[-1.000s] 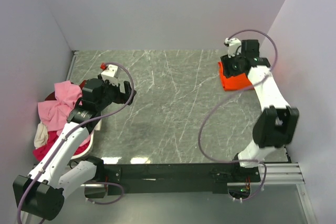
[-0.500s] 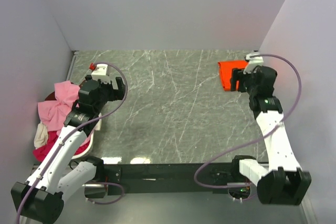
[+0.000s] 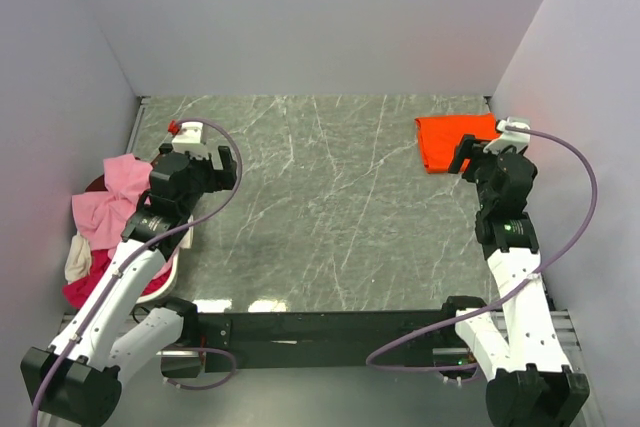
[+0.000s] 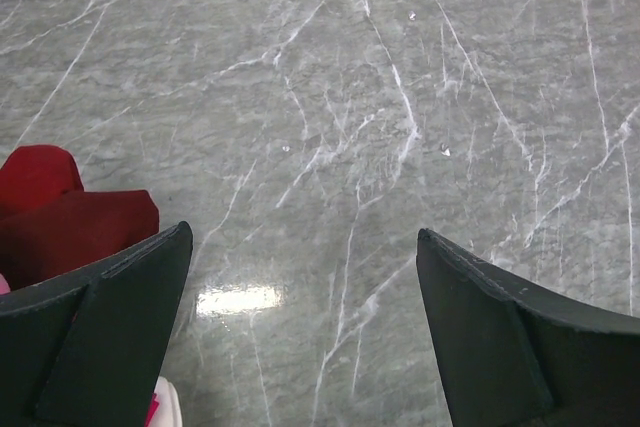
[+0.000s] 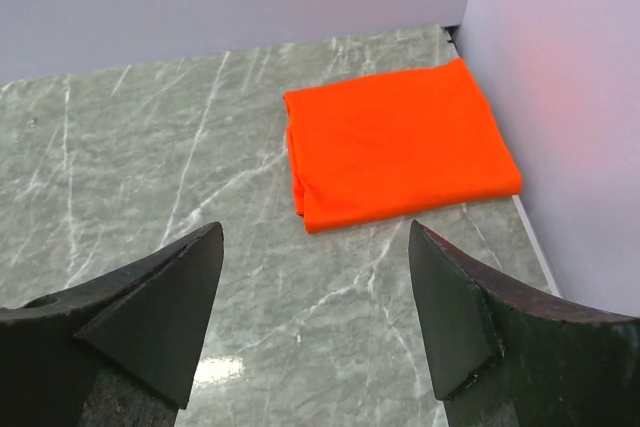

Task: Fold and stack the t-shirts
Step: Reset both grippers

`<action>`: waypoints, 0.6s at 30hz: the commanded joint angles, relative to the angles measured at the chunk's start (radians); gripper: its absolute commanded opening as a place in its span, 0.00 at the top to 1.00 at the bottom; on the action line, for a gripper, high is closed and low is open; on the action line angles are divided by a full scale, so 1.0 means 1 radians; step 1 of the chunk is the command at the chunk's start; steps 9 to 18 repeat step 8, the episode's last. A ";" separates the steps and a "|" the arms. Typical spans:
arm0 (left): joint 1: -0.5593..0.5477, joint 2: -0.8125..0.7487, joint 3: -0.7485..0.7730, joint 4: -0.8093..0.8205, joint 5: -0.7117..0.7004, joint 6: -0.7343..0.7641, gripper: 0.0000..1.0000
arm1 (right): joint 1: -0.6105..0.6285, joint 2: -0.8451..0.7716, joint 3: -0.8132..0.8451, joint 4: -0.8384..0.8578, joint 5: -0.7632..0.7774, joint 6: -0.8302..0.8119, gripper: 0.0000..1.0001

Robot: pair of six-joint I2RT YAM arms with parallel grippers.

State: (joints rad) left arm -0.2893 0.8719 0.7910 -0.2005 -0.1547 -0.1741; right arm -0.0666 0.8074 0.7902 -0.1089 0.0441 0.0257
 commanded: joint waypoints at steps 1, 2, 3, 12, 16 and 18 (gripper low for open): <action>0.004 -0.021 -0.004 0.027 -0.022 -0.001 0.01 | -0.007 -0.008 -0.017 0.071 0.048 0.011 0.19; 0.004 -0.021 -0.003 0.027 -0.022 -0.001 0.01 | -0.009 -0.010 -0.022 0.068 0.051 0.007 0.20; 0.004 -0.021 -0.006 0.030 -0.020 0.001 0.00 | -0.009 -0.010 -0.023 0.063 0.050 0.000 0.20; 0.004 -0.022 -0.007 0.033 -0.023 0.001 0.01 | -0.009 -0.014 -0.026 0.057 0.040 0.000 0.22; 0.004 -0.022 -0.007 0.033 -0.023 0.001 0.01 | -0.009 -0.014 -0.026 0.057 0.040 0.000 0.22; 0.004 -0.022 -0.007 0.033 -0.023 0.001 0.01 | -0.009 -0.014 -0.026 0.057 0.040 0.000 0.22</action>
